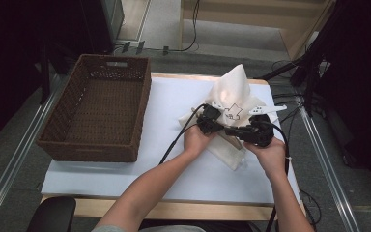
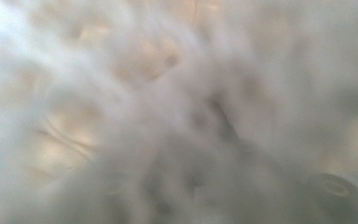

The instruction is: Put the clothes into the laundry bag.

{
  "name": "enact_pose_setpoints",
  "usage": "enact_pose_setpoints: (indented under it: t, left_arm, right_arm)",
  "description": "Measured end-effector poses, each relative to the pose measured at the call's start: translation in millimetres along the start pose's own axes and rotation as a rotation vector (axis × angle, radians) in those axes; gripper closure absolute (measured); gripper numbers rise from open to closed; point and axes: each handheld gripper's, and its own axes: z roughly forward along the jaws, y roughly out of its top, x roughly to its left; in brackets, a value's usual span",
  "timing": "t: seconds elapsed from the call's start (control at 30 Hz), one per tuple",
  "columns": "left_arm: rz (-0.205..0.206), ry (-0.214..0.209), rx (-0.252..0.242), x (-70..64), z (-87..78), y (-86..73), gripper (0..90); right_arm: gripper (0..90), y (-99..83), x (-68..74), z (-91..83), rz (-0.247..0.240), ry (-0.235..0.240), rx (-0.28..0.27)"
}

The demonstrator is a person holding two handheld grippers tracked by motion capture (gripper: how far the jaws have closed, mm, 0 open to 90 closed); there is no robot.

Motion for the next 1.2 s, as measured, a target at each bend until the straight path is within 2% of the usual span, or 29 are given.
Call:
enact_pose_setpoints:
  t: [0.13,0.27,0.43,0.5,0.53,0.67,0.8,0.87,0.97,1.2]
  left_arm:
    - [-0.027,0.012,-0.015,1.5,0.6,1.9,90.0]
    - [-0.067,-0.007,-0.006,6.4,2.3,3.9,90.0]
    - [-0.048,-0.012,-0.005,8.1,1.5,4.5,90.0]
    - [-0.038,-0.055,-0.032,8.8,1.6,2.7,90.0]
    - [-0.037,-0.074,-0.029,10.5,2.6,1.4,90.0]
    - [-0.037,-0.087,-0.023,13.7,1.8,0.2,89.2]
    - [-0.049,-0.113,-0.038,11.9,-3.4,-2.6,85.6]
    - [-0.038,-0.127,-0.039,9.8,-7.5,-4.5,85.3]
    - [0.0,-0.134,-0.028,7.4,-15.3,-7.3,84.1]
    - [0.013,-0.18,-0.04,-0.9,-26.9,-12.1,84.6]
  right_arm:
    - [88.7,-0.2,0.8,0.5,-0.003,0.004,0.006]
    - [88.7,-0.5,0.6,0.9,-0.003,0.012,0.007]
    - [88.7,-0.5,-0.4,0.7,-0.001,0.009,0.002]
    - [88.6,-0.5,0.1,0.9,-0.003,-0.001,0.0]
    - [88.6,-0.4,-0.1,1.2,-0.003,-0.007,-0.001]
    - [88.3,-1.0,-3.3,2.5,0.007,-0.025,-0.009]
    - [88.3,-0.6,-4.8,2.0,0.011,-0.046,-0.018]
    - [88.3,-0.6,-4.8,1.3,0.015,-0.048,-0.023]
    - [88.4,-0.4,-5.6,-0.9,0.013,-0.056,-0.028]
    - [88.3,-0.5,-6.9,-4.5,0.025,-0.068,-0.039]
